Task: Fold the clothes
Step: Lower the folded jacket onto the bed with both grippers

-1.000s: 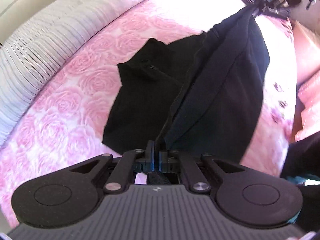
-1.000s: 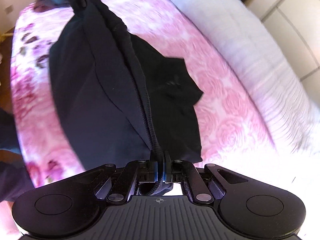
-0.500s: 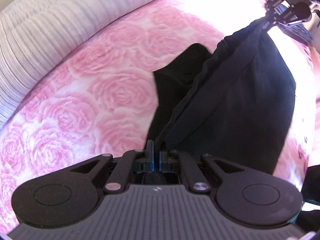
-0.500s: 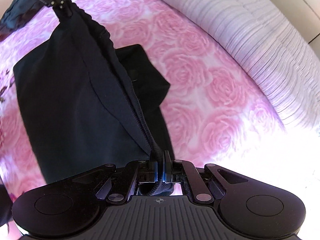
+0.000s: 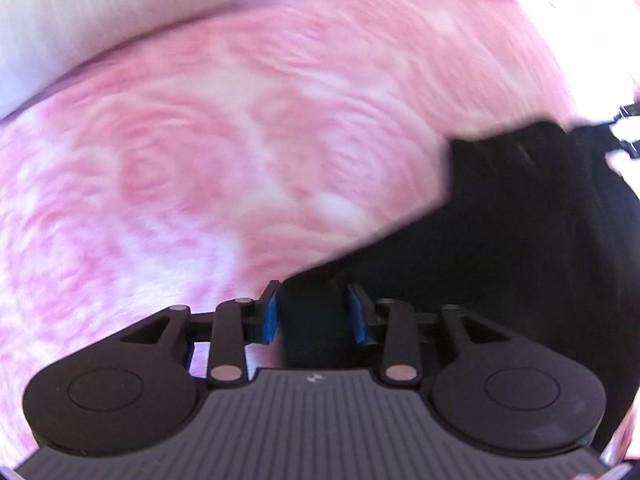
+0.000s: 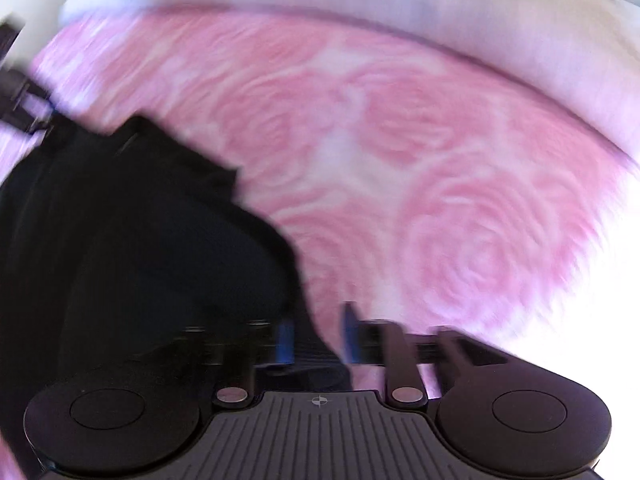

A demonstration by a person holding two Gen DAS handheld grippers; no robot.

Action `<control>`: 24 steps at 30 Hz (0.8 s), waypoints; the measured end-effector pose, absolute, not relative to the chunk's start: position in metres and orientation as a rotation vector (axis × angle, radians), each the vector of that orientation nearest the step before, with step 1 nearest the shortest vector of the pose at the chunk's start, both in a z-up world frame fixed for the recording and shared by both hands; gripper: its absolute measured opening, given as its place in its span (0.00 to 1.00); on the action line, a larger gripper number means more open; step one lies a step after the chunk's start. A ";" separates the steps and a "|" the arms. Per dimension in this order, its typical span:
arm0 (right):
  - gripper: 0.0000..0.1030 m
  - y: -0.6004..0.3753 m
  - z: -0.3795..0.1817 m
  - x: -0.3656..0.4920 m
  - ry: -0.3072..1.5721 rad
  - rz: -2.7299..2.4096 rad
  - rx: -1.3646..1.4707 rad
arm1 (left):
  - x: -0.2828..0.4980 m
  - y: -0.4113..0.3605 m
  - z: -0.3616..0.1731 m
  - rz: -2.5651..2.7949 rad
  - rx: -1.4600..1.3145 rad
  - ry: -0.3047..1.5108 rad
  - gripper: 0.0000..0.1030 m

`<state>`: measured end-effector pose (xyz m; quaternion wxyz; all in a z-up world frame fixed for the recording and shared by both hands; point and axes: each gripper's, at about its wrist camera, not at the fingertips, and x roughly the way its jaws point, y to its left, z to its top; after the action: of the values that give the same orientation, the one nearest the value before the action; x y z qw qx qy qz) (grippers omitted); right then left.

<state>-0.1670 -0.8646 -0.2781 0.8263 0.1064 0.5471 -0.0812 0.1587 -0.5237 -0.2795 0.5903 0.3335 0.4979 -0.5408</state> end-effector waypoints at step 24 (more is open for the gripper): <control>0.10 -0.887 -0.286 -0.213 0.933 -0.399 0.679 | 0.175 -0.483 -0.259 -1.263 0.440 1.213 0.03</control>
<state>-0.2133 -0.8868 -0.2860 0.8193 0.3189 0.4382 -0.1873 0.1746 -0.4832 -0.2592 0.6194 0.1912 0.5275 -0.5491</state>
